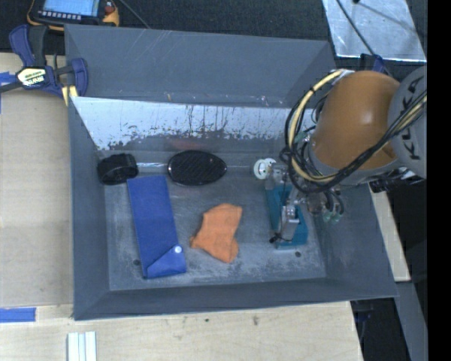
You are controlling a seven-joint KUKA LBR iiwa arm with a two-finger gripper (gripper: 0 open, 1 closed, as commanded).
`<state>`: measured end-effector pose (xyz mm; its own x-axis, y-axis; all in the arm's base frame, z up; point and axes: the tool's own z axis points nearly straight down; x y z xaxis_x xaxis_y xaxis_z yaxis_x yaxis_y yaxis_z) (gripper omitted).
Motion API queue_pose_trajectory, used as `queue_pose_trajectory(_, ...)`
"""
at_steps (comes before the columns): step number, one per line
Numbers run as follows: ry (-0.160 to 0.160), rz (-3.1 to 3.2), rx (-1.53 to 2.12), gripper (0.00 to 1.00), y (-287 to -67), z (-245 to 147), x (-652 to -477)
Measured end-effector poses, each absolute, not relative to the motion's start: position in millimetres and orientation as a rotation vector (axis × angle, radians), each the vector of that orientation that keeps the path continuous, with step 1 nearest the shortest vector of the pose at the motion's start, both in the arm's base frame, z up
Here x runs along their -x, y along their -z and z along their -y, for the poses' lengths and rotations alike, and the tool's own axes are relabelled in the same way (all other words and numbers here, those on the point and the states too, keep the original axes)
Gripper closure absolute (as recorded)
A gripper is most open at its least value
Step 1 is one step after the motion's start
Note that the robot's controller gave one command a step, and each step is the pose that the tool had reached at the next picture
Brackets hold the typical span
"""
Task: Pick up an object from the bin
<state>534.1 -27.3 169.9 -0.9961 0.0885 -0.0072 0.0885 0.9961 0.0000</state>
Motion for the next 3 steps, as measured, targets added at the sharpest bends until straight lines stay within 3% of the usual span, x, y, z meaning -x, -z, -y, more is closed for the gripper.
queue_pose_trajectory(1, 0.0, -3.109, -0.43, 0.0, -134.5, -8.4, -505.8)
queue_pose_trajectory(2, -0.001, -3.129, -0.271, 0.0, -113.4, -11.3, -508.7)
queue_pose_trajectory(3, 0.0, -3.113, -0.387, 0.0, -91.9, -43.7, -554.1)
